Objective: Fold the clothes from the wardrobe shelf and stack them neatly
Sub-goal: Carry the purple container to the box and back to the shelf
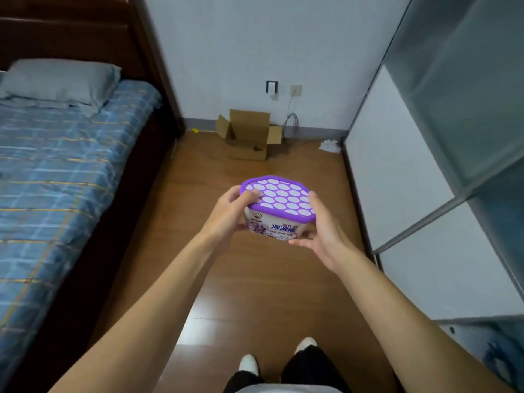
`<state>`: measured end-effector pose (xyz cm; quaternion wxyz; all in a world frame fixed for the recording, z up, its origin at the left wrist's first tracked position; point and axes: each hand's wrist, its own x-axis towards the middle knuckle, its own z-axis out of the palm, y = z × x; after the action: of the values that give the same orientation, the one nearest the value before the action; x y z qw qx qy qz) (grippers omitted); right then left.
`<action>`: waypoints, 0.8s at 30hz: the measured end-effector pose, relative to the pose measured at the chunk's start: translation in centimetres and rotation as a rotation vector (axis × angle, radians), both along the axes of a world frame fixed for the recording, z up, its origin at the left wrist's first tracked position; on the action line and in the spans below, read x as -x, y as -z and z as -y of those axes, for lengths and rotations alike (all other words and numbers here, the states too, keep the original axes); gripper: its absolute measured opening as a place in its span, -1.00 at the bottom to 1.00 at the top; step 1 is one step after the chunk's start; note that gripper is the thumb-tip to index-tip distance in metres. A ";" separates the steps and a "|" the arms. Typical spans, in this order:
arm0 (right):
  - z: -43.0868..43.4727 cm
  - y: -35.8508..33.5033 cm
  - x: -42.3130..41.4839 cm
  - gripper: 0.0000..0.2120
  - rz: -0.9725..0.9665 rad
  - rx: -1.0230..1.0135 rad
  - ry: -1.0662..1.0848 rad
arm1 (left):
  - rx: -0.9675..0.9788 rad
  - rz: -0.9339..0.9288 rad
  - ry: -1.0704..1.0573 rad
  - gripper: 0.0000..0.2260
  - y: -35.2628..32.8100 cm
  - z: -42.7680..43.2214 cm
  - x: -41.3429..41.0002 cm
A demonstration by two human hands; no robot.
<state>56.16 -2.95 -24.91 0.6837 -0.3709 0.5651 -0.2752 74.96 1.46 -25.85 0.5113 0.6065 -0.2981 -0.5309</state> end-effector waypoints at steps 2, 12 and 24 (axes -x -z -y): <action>2.7 0.9 -1.1 -0.51 -0.014 0.006 0.005 | -0.003 0.012 0.002 -0.72 0.8 2.2 -0.8; 23.4 3.7 -4.9 -0.50 -0.063 0.045 -0.025 | -0.202 0.156 0.004 -0.70 1.9 22.1 -4.4; 46.9 2.3 -13.5 -0.46 -0.059 0.130 -0.081 | -0.175 0.078 -0.090 -0.65 1.3 43.8 -12.1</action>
<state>69.67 -49.89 -27.19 0.6517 -0.4450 0.5505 -0.2723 87.07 -42.36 -27.19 0.4677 0.6818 -0.2426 -0.5075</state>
